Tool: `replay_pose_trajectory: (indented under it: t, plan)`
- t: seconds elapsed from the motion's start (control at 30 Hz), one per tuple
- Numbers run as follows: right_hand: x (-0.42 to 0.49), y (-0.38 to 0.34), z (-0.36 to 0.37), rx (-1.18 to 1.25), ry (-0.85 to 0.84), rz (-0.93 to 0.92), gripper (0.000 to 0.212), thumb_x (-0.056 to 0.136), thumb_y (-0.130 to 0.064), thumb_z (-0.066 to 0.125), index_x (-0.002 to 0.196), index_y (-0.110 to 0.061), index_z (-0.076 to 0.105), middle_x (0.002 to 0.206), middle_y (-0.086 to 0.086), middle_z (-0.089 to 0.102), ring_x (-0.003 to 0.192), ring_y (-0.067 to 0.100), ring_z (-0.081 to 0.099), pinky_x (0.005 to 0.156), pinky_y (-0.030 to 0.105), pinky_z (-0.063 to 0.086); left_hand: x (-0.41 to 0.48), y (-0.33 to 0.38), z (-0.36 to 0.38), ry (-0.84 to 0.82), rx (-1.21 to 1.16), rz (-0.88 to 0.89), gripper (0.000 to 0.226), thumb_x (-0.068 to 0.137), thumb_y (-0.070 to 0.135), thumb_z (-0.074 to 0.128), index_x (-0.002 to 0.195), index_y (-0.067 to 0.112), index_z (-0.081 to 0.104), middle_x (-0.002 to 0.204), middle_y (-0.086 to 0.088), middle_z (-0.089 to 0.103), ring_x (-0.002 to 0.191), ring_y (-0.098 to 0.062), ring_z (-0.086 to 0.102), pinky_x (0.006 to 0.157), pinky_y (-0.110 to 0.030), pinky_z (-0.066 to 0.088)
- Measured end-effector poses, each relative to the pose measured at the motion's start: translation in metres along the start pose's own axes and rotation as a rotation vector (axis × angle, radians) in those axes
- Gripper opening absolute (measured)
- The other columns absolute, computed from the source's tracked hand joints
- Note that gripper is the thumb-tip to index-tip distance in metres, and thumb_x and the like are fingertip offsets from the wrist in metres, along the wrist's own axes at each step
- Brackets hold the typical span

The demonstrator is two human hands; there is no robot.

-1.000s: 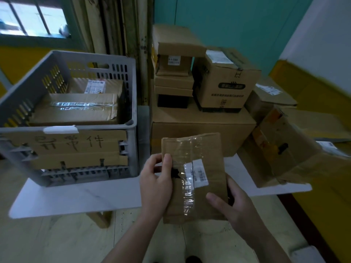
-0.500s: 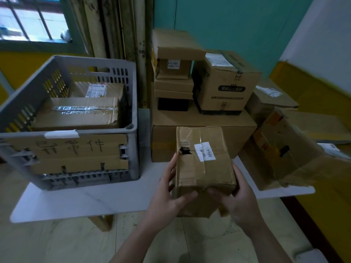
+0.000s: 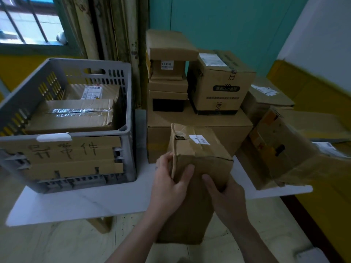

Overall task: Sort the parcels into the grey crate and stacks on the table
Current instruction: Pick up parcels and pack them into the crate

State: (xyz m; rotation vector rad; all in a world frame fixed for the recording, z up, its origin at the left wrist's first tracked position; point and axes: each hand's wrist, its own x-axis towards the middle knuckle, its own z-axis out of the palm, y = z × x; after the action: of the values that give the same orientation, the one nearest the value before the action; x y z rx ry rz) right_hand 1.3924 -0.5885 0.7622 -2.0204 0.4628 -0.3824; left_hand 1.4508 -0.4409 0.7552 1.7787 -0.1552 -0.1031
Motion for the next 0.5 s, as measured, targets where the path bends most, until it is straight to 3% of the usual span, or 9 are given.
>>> replay_pose_trajectory:
  t: [0.07, 0.33, 0.5]
  plan:
    - [0.003, -0.003, 0.001, -0.043, 0.040, -0.052, 0.040, 0.072, -0.062, 0.057, 0.092, -0.027, 0.059, 0.063, -0.009, 0.060, 0.059, -0.002, 0.060, 0.049, 0.012, 0.043, 0.002, 0.009, 0.002, 0.027, -0.030, -0.007, 0.060, 0.070, 0.080, 0.056, 0.117, 0.044, 0.048, 0.115, 0.014, 0.061, 0.108, -0.008, 0.061, 0.091, -0.043, 0.057]
    - [0.009, -0.008, -0.002, -0.090, 0.031, -0.124, 0.040, 0.070, -0.073, 0.052, 0.089, -0.038, 0.055, 0.068, -0.018, 0.062, 0.070, -0.009, 0.061, 0.053, 0.009, 0.045, -0.005, 0.029, 0.001, 0.051, -0.063, -0.073, 0.036, 0.078, 0.066, 0.059, 0.102, 0.041, 0.047, 0.105, 0.014, 0.063, 0.099, -0.005, 0.063, 0.087, -0.036, 0.058]
    - [0.012, -0.012, -0.004, -0.098, 0.076, -0.128, 0.035, 0.071, -0.074, 0.054, 0.082, -0.041, 0.057, 0.068, -0.018, 0.064, 0.070, -0.007, 0.063, 0.056, 0.027, 0.055, 0.001, 0.037, -0.001, 0.059, -0.100, -0.192, 0.027, 0.089, 0.057, 0.062, 0.099, 0.036, 0.049, 0.102, 0.008, 0.064, 0.095, -0.010, 0.064, 0.088, -0.042, 0.058]
